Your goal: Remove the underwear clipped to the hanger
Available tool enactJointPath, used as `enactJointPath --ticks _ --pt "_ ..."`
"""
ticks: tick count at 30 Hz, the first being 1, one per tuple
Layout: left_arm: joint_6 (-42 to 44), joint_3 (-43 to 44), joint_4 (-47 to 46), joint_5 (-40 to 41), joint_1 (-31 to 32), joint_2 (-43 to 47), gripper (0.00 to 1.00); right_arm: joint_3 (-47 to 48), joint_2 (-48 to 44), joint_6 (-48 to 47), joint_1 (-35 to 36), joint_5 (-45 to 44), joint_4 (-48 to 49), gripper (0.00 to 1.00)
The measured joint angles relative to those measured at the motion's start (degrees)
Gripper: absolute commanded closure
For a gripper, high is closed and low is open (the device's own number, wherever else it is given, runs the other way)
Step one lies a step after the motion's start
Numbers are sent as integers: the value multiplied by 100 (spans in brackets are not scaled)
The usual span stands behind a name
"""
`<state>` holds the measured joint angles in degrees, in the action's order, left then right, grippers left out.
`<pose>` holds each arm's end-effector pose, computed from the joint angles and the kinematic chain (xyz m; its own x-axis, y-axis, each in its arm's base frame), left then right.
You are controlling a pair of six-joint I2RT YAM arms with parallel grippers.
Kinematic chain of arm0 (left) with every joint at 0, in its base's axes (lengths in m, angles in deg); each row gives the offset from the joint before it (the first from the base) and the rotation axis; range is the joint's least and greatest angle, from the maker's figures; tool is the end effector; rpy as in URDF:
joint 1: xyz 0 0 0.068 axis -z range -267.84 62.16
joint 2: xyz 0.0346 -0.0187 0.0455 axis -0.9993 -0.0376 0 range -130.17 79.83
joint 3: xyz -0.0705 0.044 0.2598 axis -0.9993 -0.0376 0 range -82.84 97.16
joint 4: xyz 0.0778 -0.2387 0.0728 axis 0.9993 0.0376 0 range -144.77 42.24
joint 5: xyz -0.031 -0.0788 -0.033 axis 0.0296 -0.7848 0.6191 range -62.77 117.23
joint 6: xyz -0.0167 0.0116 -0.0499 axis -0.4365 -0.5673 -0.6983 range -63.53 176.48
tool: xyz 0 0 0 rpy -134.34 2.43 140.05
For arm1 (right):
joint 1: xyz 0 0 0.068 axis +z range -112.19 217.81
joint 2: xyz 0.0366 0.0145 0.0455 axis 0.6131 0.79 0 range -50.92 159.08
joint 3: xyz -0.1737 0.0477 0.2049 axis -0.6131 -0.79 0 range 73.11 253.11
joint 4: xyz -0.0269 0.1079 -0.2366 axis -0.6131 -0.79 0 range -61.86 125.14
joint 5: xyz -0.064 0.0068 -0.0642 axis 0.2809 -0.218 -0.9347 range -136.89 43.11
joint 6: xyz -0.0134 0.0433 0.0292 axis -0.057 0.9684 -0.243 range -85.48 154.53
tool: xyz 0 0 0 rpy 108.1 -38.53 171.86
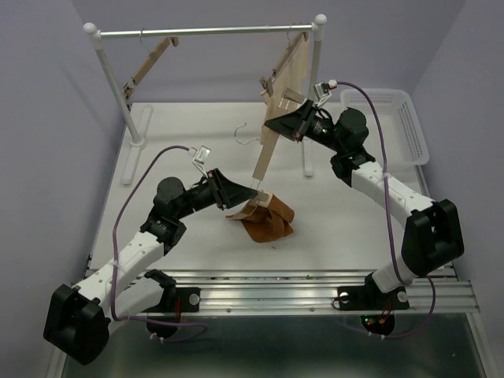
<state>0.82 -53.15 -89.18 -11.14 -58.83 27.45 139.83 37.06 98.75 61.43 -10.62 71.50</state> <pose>0.1709 -0.1201 0.3042 -0.6525 -0.3783 -0.6566 0.6612 0.1391 -0.7372 0.3213 0.1634 0.3712 -0.6583 0.5046 -0.5586 -0.5829 0.1278 0.8024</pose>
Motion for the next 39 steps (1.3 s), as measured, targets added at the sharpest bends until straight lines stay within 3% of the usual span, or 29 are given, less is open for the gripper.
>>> enactJointPath --ticks 3,7,16,21,23,29,39 --pt "2 0 15 26 0 -4 80 0 0 -15 0 -28 -44 99" --pt "2 13 92 52 0 -55 100 0 0 -81 0 -48 -120 88" --pt "7 85 175 133 0 -151 100 0 37 -164 -9 -52 -271 59" --pt "9 85 345 382 -90 96 100 0 103 -125 -9 -39 -295 32" --pt "9 85 435 490 -153 201 100 0 144 -149 -9 9 -286 30" --pt "-4 85 704 726 -402 297 100 46 317 -168 -9 306 -293 2" --pt "-90 87 844 844 -699 179 100 168 616 -173 -9 616 -461 0"
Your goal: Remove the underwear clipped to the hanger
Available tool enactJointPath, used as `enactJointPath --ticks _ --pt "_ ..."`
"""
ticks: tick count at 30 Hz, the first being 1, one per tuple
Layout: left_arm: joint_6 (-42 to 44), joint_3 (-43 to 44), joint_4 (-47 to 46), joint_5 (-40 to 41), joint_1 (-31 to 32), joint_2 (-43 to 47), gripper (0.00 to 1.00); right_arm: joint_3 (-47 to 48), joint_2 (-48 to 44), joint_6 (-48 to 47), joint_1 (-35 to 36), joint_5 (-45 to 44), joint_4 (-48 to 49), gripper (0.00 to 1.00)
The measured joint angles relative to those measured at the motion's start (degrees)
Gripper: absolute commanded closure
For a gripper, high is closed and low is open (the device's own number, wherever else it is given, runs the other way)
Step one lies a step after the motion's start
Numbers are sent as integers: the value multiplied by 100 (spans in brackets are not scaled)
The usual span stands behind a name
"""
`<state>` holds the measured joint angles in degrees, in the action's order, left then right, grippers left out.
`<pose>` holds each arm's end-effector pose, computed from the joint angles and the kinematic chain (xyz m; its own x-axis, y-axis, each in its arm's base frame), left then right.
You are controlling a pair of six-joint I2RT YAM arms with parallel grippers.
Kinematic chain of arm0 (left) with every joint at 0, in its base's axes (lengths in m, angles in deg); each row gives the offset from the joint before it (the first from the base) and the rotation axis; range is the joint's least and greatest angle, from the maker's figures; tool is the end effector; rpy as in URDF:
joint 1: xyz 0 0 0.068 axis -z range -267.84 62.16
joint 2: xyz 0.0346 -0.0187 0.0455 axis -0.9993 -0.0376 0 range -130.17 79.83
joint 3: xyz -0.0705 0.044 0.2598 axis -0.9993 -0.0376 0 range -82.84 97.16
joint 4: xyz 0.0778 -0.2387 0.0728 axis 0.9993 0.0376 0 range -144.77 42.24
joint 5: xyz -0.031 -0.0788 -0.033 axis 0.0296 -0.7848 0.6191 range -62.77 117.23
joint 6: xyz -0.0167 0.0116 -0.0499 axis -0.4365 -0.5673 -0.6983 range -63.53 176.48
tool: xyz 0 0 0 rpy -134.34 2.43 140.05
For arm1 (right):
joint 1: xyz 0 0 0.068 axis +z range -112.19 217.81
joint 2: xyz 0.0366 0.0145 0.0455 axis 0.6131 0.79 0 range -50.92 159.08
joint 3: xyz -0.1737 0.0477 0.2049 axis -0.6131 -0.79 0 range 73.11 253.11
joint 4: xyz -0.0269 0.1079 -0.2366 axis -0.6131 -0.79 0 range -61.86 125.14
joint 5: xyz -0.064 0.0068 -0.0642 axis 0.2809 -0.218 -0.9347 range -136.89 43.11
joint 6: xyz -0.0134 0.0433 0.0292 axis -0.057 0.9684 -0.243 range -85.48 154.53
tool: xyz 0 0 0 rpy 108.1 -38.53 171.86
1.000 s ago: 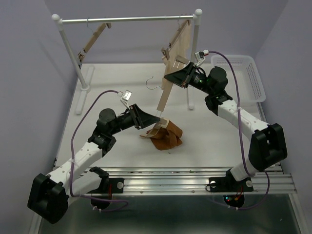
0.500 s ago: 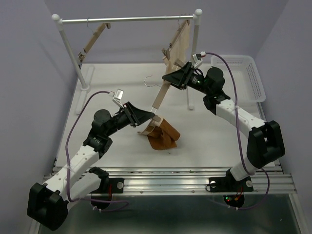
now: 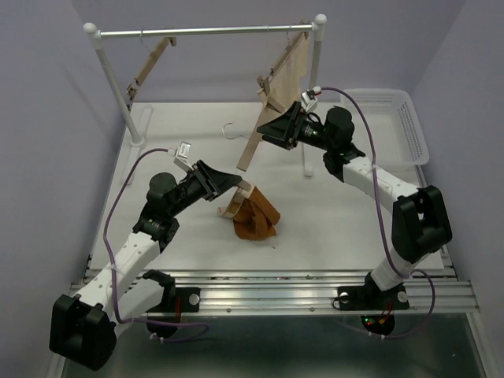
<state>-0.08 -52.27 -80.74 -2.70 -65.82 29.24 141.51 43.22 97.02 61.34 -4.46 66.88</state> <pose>0.1855 -0.0943 0.3008 -0.6020 -0.5365 -0.5914 0.5130 0.3077 -0.8013 0.3438 0.1759 0.3350 -0.7628 0.3820 -0.5218 -0.5051 0.1519 0.8496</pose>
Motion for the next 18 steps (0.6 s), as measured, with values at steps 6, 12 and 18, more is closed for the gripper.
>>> enactJointPath --ticks 6,12,18 --pt "4 66 57 98 -243 -42 100 90 210 -63 0 50 -184 0" --pt "0 136 48 109 -494 -39 100 87 260 -730 66 120 -173 0" --pt "2 136 50 42 -721 -26 100 -308 44 -2190 321 542 -81 0"
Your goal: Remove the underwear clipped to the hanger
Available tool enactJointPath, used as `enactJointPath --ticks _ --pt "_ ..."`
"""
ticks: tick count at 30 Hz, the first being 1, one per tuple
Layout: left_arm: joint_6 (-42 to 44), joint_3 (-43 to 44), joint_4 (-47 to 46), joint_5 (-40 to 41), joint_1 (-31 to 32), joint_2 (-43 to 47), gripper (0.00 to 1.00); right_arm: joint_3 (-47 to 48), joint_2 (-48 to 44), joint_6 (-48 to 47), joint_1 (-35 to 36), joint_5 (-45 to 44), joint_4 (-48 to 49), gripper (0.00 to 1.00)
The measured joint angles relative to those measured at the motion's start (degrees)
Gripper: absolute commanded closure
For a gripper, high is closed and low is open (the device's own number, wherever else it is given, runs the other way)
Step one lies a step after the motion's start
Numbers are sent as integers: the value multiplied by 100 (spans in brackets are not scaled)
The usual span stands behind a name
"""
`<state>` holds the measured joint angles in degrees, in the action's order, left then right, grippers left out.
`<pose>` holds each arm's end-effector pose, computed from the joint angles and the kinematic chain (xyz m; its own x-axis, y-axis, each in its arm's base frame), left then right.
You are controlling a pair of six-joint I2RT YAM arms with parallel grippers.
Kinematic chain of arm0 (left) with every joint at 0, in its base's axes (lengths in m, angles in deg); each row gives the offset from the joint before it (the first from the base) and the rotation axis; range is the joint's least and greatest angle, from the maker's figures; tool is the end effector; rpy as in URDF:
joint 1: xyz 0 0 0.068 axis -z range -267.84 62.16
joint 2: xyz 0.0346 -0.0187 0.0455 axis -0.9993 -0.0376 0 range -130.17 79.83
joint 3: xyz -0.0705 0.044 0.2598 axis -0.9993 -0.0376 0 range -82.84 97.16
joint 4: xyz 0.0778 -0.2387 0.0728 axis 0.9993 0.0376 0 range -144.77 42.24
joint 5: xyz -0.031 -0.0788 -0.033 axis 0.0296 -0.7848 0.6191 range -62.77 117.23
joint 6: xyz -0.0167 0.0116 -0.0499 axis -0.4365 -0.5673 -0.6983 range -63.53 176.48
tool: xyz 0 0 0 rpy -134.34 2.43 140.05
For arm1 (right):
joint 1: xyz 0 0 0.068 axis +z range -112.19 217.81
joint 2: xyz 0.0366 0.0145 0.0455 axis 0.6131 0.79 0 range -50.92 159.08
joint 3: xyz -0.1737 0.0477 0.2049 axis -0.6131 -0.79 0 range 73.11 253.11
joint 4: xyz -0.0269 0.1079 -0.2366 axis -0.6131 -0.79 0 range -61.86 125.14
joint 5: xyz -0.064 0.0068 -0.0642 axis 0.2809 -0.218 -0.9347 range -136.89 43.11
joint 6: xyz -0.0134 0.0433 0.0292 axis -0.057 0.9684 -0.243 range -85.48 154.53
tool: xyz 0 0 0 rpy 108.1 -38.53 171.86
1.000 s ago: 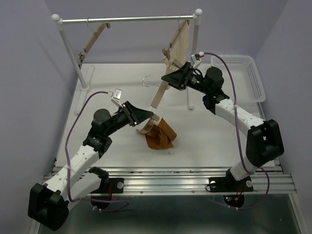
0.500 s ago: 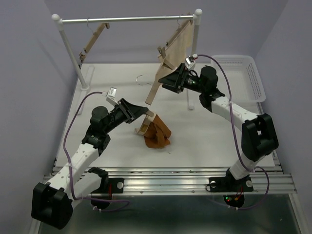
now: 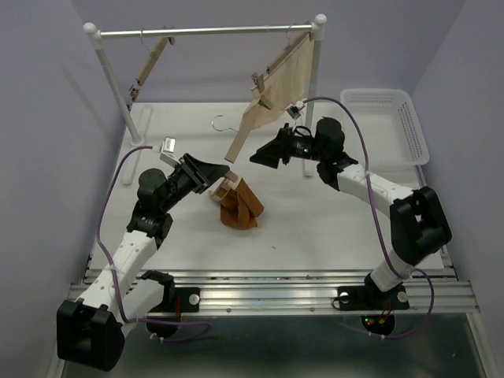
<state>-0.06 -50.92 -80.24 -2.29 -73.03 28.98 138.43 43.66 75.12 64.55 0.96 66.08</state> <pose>0.1973 -0.0704 0.3075 -0.5196 -0.6135 -0.5947 0.4757 0.3706 -0.7978 0.3292 0.1954 0.3121 -0.6073 0.1831 -0.7731 -0.7488 0.1934 0.6340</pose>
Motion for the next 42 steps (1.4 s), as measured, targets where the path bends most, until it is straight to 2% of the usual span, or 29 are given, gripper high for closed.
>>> enactJointPath --ticks 8,16,18,19,20,23,27,28,36,42 --pt "-11 0 4 -146 -68 0 100 -492 -116 -1827 680 249 -254 0" --pt "-98 0 31 -210 -70 22 100 -525 -254 -3082 1274 205 -839 2" --pt "-111 0 72 -227 -70 63 100 -527 -280 -3287 1377 133 -944 13" --pt "-122 -2 92 -245 -70 92 100 -527 -284 -3357 1399 85 -977 35" --pt "-125 -4 98 -258 -74 116 100 -527 -289 -3425 1445 -9 -1025 44" --pt "-164 -33 153 -306 -76 234 100 -538 -321 -3565 1547 -345 -1169 67" --pt "-208 -170 345 -328 -79 507 100 -741 -560 -3589 1598 -719 -1276 86" --pt "-223 -216 450 -323 -79 621 100 -793 -634 -3602 1604 -776 -1292 99" --pt "-413 -461 981 -184 -72 1351 100 -1027 -1080 -3526 1650 -1038 -1405 99" --pt "-428 -490 1191 31 -66 1550 100 -1049 -1211 -3442 1657 -1257 -1596 99"
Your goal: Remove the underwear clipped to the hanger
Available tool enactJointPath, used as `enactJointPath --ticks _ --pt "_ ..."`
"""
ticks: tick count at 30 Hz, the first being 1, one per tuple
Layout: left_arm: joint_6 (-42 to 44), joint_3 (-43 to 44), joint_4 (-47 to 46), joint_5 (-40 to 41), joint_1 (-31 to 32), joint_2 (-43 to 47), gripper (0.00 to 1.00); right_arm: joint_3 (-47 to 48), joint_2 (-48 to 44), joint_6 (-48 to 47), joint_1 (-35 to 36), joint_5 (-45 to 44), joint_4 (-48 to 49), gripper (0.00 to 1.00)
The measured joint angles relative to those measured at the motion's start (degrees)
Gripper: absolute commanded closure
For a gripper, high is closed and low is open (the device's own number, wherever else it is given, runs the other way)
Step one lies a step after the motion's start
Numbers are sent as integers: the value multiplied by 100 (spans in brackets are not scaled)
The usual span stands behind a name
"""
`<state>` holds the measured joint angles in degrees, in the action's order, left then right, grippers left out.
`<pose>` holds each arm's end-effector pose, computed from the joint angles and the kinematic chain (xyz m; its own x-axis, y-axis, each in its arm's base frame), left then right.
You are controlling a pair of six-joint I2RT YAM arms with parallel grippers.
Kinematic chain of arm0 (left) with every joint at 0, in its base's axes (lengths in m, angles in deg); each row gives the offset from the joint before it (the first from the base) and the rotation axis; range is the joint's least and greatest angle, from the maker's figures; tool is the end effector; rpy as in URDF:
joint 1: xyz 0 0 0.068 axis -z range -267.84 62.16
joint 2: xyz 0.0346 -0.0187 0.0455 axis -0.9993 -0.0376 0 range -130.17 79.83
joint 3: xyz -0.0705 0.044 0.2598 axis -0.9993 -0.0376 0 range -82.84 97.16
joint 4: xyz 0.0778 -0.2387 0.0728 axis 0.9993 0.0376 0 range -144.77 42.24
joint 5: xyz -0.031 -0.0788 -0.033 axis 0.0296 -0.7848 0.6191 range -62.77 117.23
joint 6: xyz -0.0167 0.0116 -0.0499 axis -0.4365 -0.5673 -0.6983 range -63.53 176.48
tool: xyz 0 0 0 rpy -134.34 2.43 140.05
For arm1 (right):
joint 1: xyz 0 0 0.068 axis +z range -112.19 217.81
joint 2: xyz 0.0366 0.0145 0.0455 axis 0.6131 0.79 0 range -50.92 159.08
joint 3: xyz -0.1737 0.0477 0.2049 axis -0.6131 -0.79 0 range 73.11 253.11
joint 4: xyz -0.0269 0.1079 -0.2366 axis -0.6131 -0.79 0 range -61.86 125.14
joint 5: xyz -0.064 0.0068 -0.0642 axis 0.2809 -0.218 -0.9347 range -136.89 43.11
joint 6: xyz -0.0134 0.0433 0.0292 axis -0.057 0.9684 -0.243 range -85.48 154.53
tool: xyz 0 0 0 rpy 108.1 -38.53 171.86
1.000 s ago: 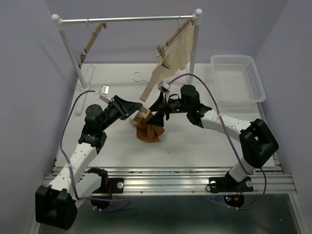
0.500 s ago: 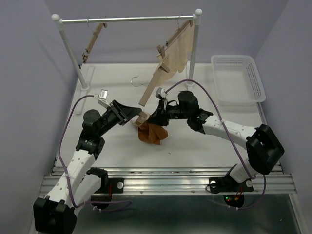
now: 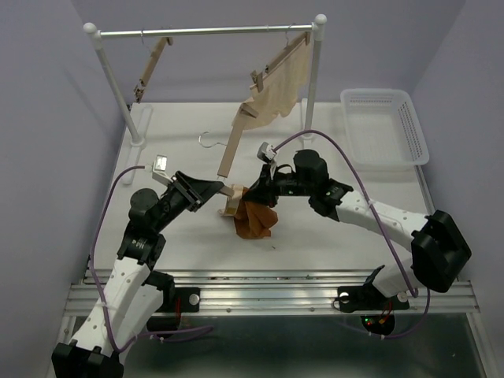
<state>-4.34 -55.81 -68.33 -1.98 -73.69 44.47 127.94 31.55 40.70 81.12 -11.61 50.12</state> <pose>0.1512 -0.0561 0.2997 -0.5545 -0.6460 -0.5245 0.4112 0.3353 -0.8477 0.2266 0.2418 0.2921 -0.2629 -0.1271 -0.9564 -0.9472 0.2225 0.2308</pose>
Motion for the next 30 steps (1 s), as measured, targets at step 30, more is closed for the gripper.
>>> enactJointPath --ticks 30 --pt "914 494 634 785 -13 -2 100 1794 -968 358 -1576 -5740 -1340 99"
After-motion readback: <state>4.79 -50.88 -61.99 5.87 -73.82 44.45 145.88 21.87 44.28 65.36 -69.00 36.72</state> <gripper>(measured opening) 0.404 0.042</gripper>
